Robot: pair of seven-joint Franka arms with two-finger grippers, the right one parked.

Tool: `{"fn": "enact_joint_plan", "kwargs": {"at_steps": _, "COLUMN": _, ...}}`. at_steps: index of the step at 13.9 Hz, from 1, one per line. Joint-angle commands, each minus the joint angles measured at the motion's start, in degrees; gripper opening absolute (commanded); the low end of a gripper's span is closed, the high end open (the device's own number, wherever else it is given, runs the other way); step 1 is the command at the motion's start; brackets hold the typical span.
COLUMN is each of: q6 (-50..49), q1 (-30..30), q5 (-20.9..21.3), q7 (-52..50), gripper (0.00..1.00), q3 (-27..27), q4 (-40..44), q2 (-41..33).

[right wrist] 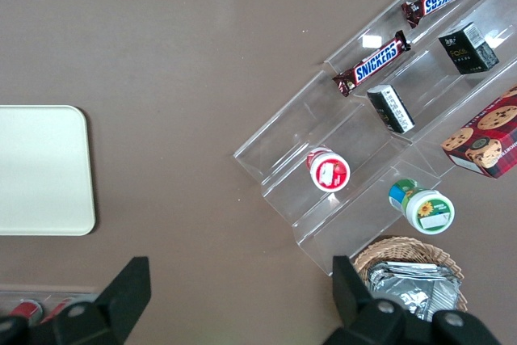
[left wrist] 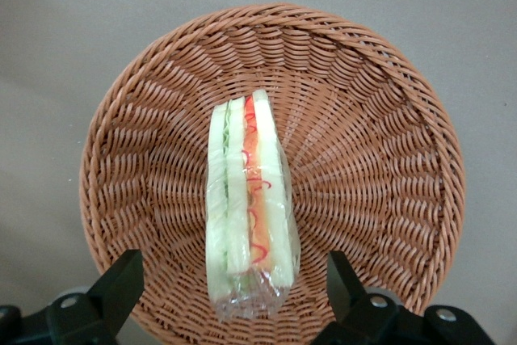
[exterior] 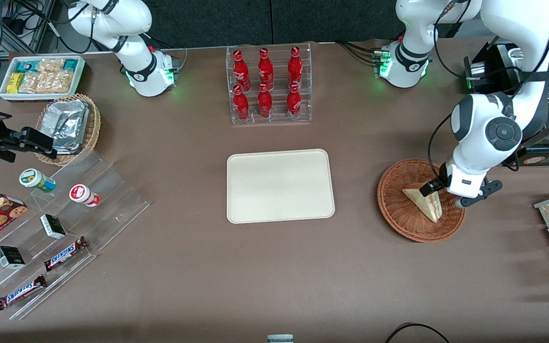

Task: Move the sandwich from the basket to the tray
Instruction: 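Lower the left gripper and close it on the sandwich's edge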

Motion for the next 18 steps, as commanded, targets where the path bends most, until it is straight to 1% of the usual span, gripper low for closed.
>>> {"fn": "enact_joint_plan", "kwargs": {"at_steps": 1, "q6": 2.8, "q1": 0.1, "q5": 0.6, "q7": -1.6, "gripper": 1.0, "q3": 0.0, "q4": -0.2, "q2": 1.7}}
{"fn": "enact_joint_plan", "kwargs": {"at_steps": 6, "q6": 4.1, "q1": 0.6, "q5": -0.3, "q7": -3.0, "gripper": 1.0, "q3": 0.0, "q4": -0.5, "q2": 4.7}}
{"fn": "enact_joint_plan", "kwargs": {"at_steps": 7, "q6": 4.1, "q1": 0.6, "q5": -1.4, "q7": -3.1, "gripper": 0.99, "q3": 0.0, "q4": -0.5, "q2": 5.0}}
{"fn": "enact_joint_plan", "kwargs": {"at_steps": 8, "q6": 4.1, "q1": 0.6, "q5": -2.7, "q7": -3.3, "gripper": 0.88, "q3": 0.0, "q4": -0.5, "q2": 5.1}}
{"fn": "enact_joint_plan", "kwargs": {"at_steps": 9, "q6": 3.8, "q1": 0.6, "q5": -3.7, "q7": -4.5, "gripper": 0.63, "q3": 0.0, "q4": -0.4, "q2": 5.2}}
{"fn": "enact_joint_plan", "kwargs": {"at_steps": 10, "q6": 3.6, "q1": 0.5, "q5": -3.7, "q7": -6.9, "gripper": 0.31, "q3": 0.0, "q4": -0.3, "q2": 5.3}}
{"fn": "enact_joint_plan", "kwargs": {"at_steps": 11, "q6": 3.4, "q1": 0.4, "q5": -3.7, "q7": -8.7, "gripper": 0.09, "q3": 0.0, "q4": -0.2, "q2": 5.5}}
{"fn": "enact_joint_plan", "kwargs": {"at_steps": 12, "q6": 3.4, "q1": 0.2, "q5": -3.7, "q7": -9.6, "gripper": 0.0, "q3": 0.0, "q4": 0.0, "q2": 5.8}}
{"fn": "enact_joint_plan", "kwargs": {"at_steps": 14, "q6": 2.0, "q1": 0.1, "q5": -3.7, "q7": -9.7, "gripper": 0.0, "q3": 0.0, "q4": 0.9, "q2": 5.7}}
{"fn": "enact_joint_plan", "kwargs": {"at_steps": 18, "q6": -9.9, "q1": -0.3, "q5": -3.2, "q7": -8.7, "gripper": 0.0, "q3": -0.1, "q4": 9.0, "q2": 5.6}}
